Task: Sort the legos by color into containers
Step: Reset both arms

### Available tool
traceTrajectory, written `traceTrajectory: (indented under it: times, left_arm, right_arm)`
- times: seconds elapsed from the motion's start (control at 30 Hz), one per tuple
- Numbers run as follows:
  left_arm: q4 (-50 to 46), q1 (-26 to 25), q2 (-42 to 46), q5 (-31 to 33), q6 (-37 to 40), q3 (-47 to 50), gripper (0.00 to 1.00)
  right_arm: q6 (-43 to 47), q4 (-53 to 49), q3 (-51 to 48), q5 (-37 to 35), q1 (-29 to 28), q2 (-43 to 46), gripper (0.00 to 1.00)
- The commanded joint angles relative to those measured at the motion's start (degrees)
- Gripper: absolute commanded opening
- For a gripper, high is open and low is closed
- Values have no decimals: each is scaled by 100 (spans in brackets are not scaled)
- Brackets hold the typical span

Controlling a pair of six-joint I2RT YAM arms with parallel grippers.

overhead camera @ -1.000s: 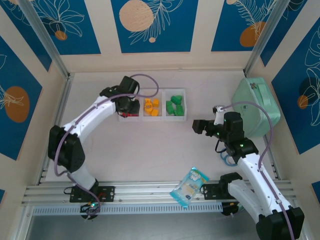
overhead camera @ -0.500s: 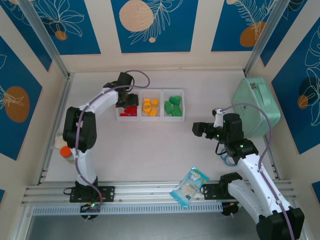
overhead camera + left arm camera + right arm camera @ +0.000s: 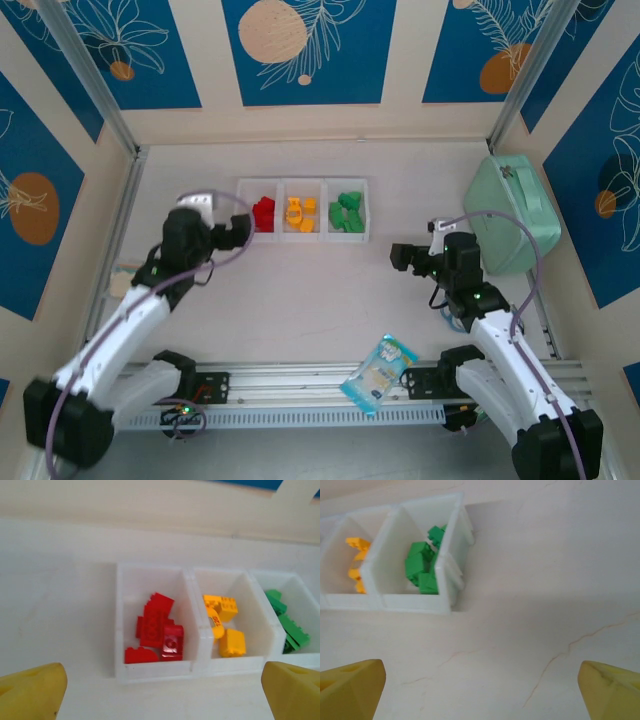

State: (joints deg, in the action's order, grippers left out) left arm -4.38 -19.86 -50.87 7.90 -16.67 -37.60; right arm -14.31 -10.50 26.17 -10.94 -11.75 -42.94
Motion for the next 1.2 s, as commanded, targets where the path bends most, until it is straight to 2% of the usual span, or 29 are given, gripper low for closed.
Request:
traceTrajectory:
  times: [0.0, 0.07, 0.13, 0.2, 0.3, 0.4, 0.47, 0.57, 0.67, 0.73, 0.87, 0.97, 1.0, 1.03, 1.07, 1.1, 1.13, 1.17]
  left_arm:
    - [1670, 39, 789, 834, 560, 1218, 99]
    - [1836, 41, 1109, 1412, 820, 1612, 99]
    - [2155, 43, 1197, 1835, 1186, 2008, 99]
    - [2488, 43, 1228, 1701, 1619, 2312, 99]
    - [2812, 43, 1221, 1985, 1809, 2620, 99]
    - [3580, 129, 901, 2177, 2061, 3008, 99]
    - [3943, 278, 497, 2127, 2106, 3155, 99]
    - [4967, 499, -323, 1777, 2133, 3337, 99]
    - [5576, 680, -1125, 1172, 2186, 3155, 99]
    - [6018, 773, -1806, 1029, 2224, 2931, 99]
    - [7140, 1114, -3026, 514, 2122, 2718, 99]
    - [8491, 1238, -4311, 336, 2161, 2660, 99]
    - [8004, 1242, -4084, 243, 2115, 2604, 99]
    - [7189, 1279, -3815, 176, 2061, 2429, 99]
    - [6893, 1312, -3803, 107, 2053, 2264, 99]
    - [6835, 1340, -3945, 69, 2073, 2075, 99]
    - [6406, 1398, -3932, -77, 2033, 1869, 99]
    - [5873, 1474, -3846, -320, 1986, 1676, 99]
  right_arm:
    - [1007, 1548, -744, -504, 93, -65, 99]
    - [915, 2198, -1021, -738, 243, -312, 99]
    - [1039, 3379, -1411, -819, 398, -850, 99]
    - [1260, 3372, -1142, -793, 524, -1356, 99]
    - [1316, 3349, -755, -873, 564, -2014, 99]
    - [1471, 4173, -891, -568, 502, -2283, 99]
    - [1568, 4905, -1051, -374, 479, -2489, 99]
    - [1766, 5345, -888, -227, 469, -2985, 99]
    - [1861, 4843, -402, 0, 447, -3376, 99]
    - [1954, 4581, -204, 220, 431, -3505, 99]
    - [2008, 4569, -216, 384, 428, -3487, 99]
    - [1804, 4829, -336, 540, 482, -3465, 99]
    - [1666, 5350, -535, 912, 618, -3581, 99]
    - [1493, 6154, -739, 920, 726, -3888, 99]
    - [1246, 6376, -806, 466, 813, -4062, 99]
    - [1003, 6974, -852, 545, 992, -4496, 99]
    - [940, 7165, -732, 602, 1085, -4677, 99]
    - [988, 6051, -438, 735, 1131, -4358, 99]
